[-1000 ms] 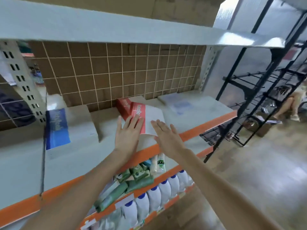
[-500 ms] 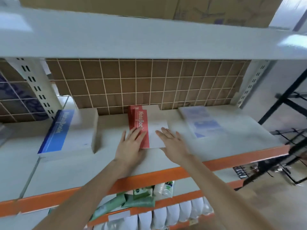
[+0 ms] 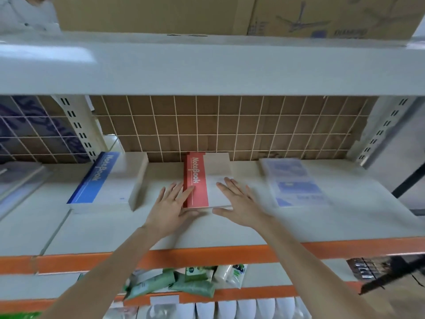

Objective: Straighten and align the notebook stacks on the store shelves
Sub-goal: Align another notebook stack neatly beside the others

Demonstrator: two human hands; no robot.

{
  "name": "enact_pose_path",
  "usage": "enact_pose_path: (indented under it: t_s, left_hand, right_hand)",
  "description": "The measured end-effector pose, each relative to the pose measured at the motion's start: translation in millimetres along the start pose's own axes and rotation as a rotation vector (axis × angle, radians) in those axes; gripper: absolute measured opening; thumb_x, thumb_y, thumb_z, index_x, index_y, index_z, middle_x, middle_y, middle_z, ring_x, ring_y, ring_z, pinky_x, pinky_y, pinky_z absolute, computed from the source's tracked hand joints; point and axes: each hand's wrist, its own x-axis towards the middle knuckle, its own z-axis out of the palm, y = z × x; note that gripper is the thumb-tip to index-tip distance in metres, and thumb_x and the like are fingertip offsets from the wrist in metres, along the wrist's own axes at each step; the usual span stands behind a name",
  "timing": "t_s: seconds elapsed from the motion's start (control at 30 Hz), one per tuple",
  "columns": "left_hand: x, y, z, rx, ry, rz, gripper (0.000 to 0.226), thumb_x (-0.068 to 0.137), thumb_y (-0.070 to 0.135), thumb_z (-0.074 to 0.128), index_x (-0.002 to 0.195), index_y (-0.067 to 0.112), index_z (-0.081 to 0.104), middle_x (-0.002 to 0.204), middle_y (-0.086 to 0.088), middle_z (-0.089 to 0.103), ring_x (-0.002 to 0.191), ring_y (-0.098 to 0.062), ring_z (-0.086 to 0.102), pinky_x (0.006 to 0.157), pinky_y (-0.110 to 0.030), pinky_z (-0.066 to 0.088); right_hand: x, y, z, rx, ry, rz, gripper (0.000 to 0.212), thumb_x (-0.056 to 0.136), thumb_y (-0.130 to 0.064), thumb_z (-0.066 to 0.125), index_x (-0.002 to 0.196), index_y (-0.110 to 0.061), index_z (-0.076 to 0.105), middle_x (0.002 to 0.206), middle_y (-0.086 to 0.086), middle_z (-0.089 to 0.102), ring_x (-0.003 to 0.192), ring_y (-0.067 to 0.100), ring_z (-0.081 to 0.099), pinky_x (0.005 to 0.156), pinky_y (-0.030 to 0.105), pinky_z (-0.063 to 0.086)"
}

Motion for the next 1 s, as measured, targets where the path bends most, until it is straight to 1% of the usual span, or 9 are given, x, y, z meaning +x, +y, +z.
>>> enact_pose_path:
  t_s: [0.03,0.1,0.13,0.17,0.27,0.37,0.43,0.8,1.0]
  left_hand:
    - [2,-2,1,-0.011,0.001,-0.003,0.093,0.071,0.076,-0.011,0.150,0.029,-0.001,0.158,0.002,0.003,0.146,-0.019,0.000,0.116,-0.035,-0.003]
    - [4,-5,2,-0.048,0.013,-0.007,0.070,0.090,0.062,0.013,0.151,0.028,0.004,0.158,0.003,0.005,0.145,-0.017,0.000,0.116,-0.034,-0.004]
    - [4,-6,0,-0.064,0.018,-0.003,0.066,0.094,0.057,0.021,0.151,0.027,0.007,0.158,0.004,0.006,0.145,-0.017,0.001,0.116,-0.033,-0.003]
    - [4,-7,-1,-0.081,0.022,-0.002,0.066,0.093,0.057,0.023,0.151,0.026,0.010,0.158,0.004,0.008,0.145,-0.017,0.003,0.115,-0.033,-0.002]
    - [3,-8,-3,-0.154,0.037,0.007,0.083,0.079,0.067,0.011,0.150,0.025,0.017,0.157,0.006,0.013,0.145,-0.016,0.007,0.115,-0.033,0.001]
    - [4,-10,-1,-0.186,0.089,0.004,0.066,0.092,0.055,0.034,0.149,0.024,0.021,0.156,0.006,0.018,0.144,-0.015,0.010,0.115,-0.032,0.003]
    - [4,-11,0,-0.205,0.103,-0.001,0.063,0.094,0.049,0.041,0.149,0.024,0.022,0.156,0.006,0.019,0.144,-0.015,0.011,0.115,-0.033,0.003]
    - [15,-13,1,-0.262,0.096,-0.026,0.063,0.093,0.049,0.043,0.148,0.025,0.023,0.155,0.004,0.022,0.144,-0.015,0.012,0.116,-0.035,0.004]
    - [22,-12,1,-0.343,0.103,-0.036,0.067,0.090,0.045,0.053,0.147,0.021,0.027,0.154,0.000,0.026,0.144,-0.014,0.014,0.116,-0.035,0.005]
  right_hand:
    - [-1,0,1,0.042,0.015,0.004,0.078,0.091,-0.056,0.047,0.152,-0.028,0.007,0.159,-0.003,-0.010,0.145,0.009,-0.016,0.116,0.041,-0.011]
    - [-2,0,3,0.140,0.063,0.033,0.077,0.091,-0.053,0.051,0.152,-0.028,0.011,0.160,-0.002,-0.008,0.145,0.010,-0.016,0.117,0.041,-0.011]
    - [-4,0,4,0.174,0.090,0.055,0.077,0.090,-0.052,0.052,0.151,-0.028,0.013,0.160,-0.001,-0.006,0.145,0.011,-0.014,0.117,0.040,-0.010]
    - [-5,1,5,0.190,0.118,0.076,0.076,0.090,-0.050,0.053,0.151,-0.027,0.014,0.160,0.001,-0.002,0.146,0.012,-0.011,0.117,0.040,-0.009]
    - [-9,4,7,0.196,0.176,0.113,0.074,0.091,-0.046,0.055,0.151,-0.025,0.016,0.159,0.000,0.008,0.146,0.012,-0.002,0.118,0.039,-0.004]
    - [-9,6,8,0.221,0.214,0.104,0.071,0.091,-0.041,0.057,0.150,-0.024,0.020,0.158,-0.004,0.017,0.146,0.009,0.005,0.118,0.037,-0.002]
    - [-7,6,10,0.233,0.230,0.105,0.071,0.090,-0.040,0.059,0.149,-0.024,0.022,0.157,-0.005,0.020,0.145,0.009,0.007,0.118,0.038,0.000]
    - [1,8,8,0.274,0.259,0.130,0.072,0.088,-0.036,0.064,0.147,-0.020,0.027,0.155,-0.005,0.026,0.145,0.009,0.011,0.118,0.039,0.004]
    - [3,11,4,0.316,0.281,0.156,0.074,0.084,-0.036,0.069,0.146,-0.019,0.032,0.153,-0.005,0.030,0.144,0.010,0.017,0.117,0.036,0.005]
